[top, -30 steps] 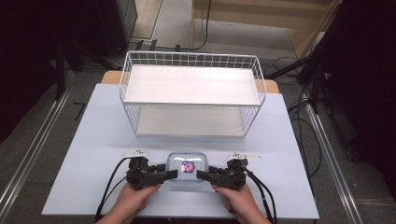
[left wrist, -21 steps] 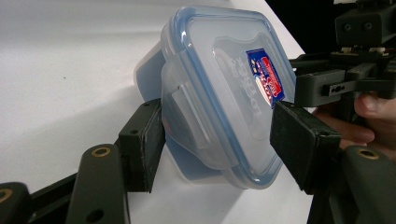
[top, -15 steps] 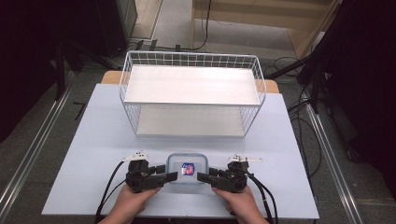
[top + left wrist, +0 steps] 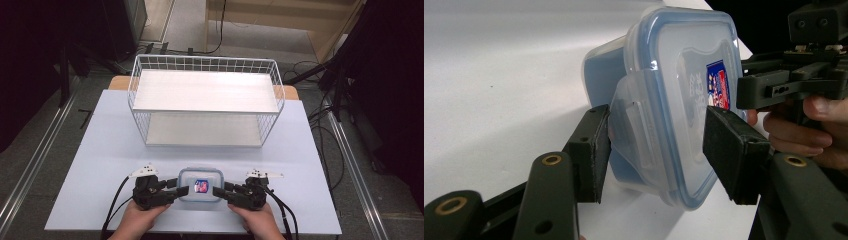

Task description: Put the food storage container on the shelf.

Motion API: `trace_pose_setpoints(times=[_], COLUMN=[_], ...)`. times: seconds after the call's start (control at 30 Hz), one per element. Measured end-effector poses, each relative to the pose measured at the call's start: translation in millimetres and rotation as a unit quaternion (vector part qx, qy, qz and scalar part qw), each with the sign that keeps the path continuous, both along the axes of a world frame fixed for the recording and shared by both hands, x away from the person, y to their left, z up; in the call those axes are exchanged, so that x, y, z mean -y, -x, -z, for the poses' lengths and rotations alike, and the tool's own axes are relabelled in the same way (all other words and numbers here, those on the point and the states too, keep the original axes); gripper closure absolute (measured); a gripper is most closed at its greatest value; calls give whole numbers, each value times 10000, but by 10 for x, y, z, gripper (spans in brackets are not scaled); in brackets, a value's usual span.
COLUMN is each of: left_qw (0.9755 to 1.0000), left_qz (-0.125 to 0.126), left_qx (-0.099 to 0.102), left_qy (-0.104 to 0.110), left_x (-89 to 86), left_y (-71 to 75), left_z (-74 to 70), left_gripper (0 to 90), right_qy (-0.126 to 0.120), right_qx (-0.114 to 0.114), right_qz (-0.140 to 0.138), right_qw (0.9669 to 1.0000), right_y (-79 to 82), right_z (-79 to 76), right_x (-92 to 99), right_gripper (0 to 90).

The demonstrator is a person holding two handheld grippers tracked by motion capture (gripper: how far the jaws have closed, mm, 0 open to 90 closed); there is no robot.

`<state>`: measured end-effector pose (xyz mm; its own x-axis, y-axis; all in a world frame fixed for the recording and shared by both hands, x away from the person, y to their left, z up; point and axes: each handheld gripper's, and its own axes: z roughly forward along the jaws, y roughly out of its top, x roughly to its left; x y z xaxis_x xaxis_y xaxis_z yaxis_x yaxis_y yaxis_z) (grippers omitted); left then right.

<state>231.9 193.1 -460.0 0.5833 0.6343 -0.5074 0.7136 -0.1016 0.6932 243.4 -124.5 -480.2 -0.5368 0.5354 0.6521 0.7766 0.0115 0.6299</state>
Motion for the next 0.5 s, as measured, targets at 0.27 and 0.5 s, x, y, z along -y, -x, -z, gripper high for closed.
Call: trace_pose_setpoints(times=[0.27,0.5], left_qw=[9999,9997], left_qz=[13,-13], left_qx=[163,233], left_qy=[-52,-96], left_x=[12,21], left_y=[62,100], left_z=[-18,-26], left_gripper=[481,489], right_qy=[54,100], right_qx=[153,236], right_qz=[10,0], right_qw=[9999,9997], right_y=[76,118], right_z=[-13,-19], right_x=[15,17], right_gripper=[526,533])
